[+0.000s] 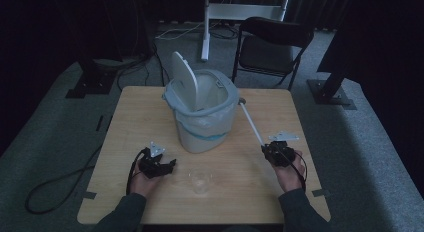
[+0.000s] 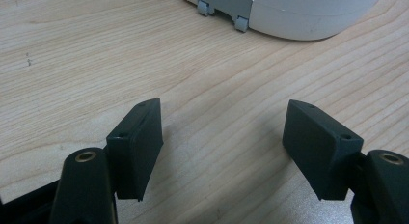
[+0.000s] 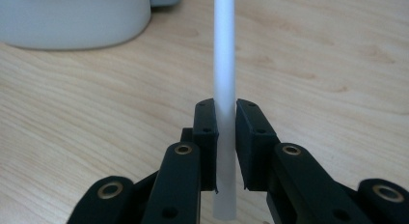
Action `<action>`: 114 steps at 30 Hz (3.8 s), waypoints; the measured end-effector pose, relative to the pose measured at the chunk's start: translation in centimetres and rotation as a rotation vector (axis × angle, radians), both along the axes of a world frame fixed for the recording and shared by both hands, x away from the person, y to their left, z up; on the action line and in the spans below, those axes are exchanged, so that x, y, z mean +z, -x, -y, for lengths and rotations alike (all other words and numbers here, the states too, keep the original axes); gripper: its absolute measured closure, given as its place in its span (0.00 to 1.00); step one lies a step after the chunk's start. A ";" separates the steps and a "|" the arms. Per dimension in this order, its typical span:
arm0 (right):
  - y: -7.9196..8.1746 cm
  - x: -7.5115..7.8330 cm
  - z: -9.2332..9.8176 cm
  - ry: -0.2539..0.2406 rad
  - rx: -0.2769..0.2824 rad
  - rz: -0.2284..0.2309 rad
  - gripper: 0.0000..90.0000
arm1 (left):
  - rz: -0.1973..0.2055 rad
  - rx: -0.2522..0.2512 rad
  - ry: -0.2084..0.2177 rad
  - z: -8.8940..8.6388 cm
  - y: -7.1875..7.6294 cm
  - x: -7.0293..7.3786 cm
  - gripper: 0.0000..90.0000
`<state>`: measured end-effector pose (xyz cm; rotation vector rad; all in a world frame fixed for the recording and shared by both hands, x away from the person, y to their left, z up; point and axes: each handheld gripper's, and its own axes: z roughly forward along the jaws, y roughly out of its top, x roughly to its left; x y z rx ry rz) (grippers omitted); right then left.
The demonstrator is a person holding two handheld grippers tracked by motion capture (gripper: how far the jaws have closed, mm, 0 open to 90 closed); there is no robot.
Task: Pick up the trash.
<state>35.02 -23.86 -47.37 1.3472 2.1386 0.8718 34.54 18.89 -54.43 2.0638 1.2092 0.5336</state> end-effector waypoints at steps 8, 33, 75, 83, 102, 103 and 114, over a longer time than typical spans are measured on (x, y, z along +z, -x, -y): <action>0.2 1.3 -0.1 -0.016 0.004 0.055 0.88 | 0.000 0.000 0.000 0.0 0.0 0.0 0.34; 0.7 6.8 -1.4 -0.083 0.094 0.241 0.88 | 0.000 -0.001 -0.001 0.0 0.0 0.0 0.34; -1.8 8.6 -6.5 -0.031 0.308 0.249 0.88 | 0.001 -0.001 -0.001 0.0 0.0 0.0 0.34; -1.8 9.4 -6.4 -0.031 0.302 0.272 0.88 | 0.001 -0.002 -0.003 0.0 0.0 0.0 0.34; -2.6 11.2 -6.7 -0.008 0.312 0.307 0.88 | 0.000 -0.002 -0.003 0.0 0.0 0.0 0.34; -2.7 11.4 -6.7 -0.008 0.311 0.309 0.88 | 0.000 -0.002 -0.003 0.0 0.0 0.0 0.34; -3.2 12.7 -6.9 -0.018 0.320 0.335 0.88 | -0.001 -0.003 -0.003 0.0 0.0 0.0 0.34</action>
